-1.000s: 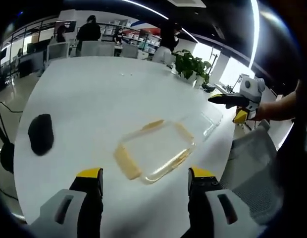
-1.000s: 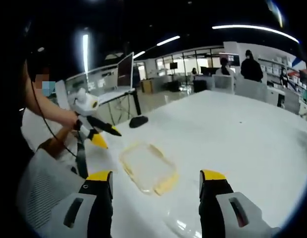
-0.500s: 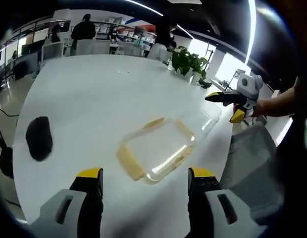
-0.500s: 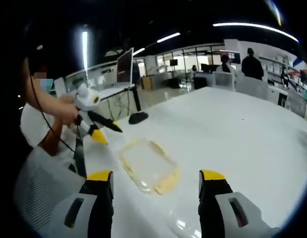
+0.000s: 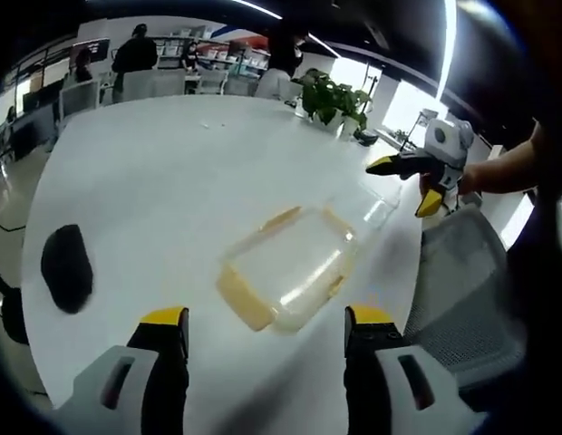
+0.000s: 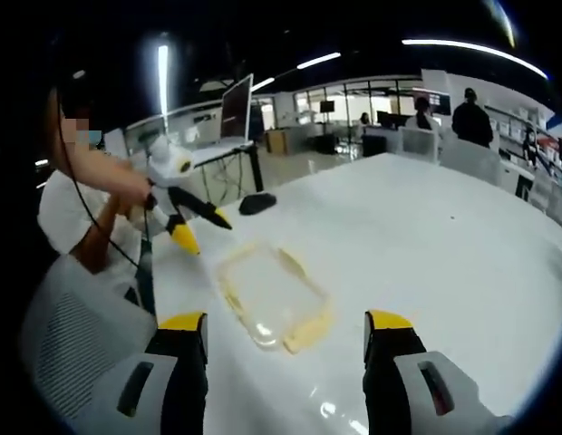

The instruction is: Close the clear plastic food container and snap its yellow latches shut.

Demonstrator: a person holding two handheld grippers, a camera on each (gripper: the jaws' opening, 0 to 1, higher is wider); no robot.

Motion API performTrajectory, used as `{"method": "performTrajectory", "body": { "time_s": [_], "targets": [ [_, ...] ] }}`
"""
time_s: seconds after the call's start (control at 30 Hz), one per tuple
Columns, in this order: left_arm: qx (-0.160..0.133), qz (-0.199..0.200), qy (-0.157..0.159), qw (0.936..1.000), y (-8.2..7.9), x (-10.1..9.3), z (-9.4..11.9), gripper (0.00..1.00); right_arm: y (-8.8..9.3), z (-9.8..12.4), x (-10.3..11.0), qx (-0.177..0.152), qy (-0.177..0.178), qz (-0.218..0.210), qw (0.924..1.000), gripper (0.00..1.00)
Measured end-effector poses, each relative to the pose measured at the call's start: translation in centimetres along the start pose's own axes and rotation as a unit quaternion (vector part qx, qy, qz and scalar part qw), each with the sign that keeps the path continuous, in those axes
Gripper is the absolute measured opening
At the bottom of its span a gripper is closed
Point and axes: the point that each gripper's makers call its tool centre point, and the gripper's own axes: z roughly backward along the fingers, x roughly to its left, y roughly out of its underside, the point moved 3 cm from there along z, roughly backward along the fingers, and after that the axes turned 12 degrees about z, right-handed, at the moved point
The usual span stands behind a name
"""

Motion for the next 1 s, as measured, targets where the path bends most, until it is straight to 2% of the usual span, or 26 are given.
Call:
{"method": "performTrajectory", "body": {
  "time_s": [0.57, 0.77, 0.83, 1.0],
  "targets": [
    [0.035, -0.046, 0.018, 0.9982, -0.3, 0.3, -0.9, 0.7, 0.4, -1.1, -0.9, 0.02, -0.01, 0.01, 0.9997, 0.69],
    [0.051, -0.071, 0.026, 0.9959, -0.4, 0.4, -1.2, 0.7, 0.8, -1.9, -0.5, 0.04, -0.033, 0.046, 0.9976, 0.68],
    [0.062, -0.089, 0.026, 0.9937, -0.3, 0.5, -1.2, 0.7, 0.9, -2.1, -0.6, 0.043, -0.037, 0.048, 0.9972, 0.68],
    [0.073, -0.101, 0.03, 0.9918, -0.1, 0.5, -1.5, 0.7, 1.0, -2.4, -0.8, 0.049, -0.044, 0.057, 0.9962, 0.68]
  ]
}}
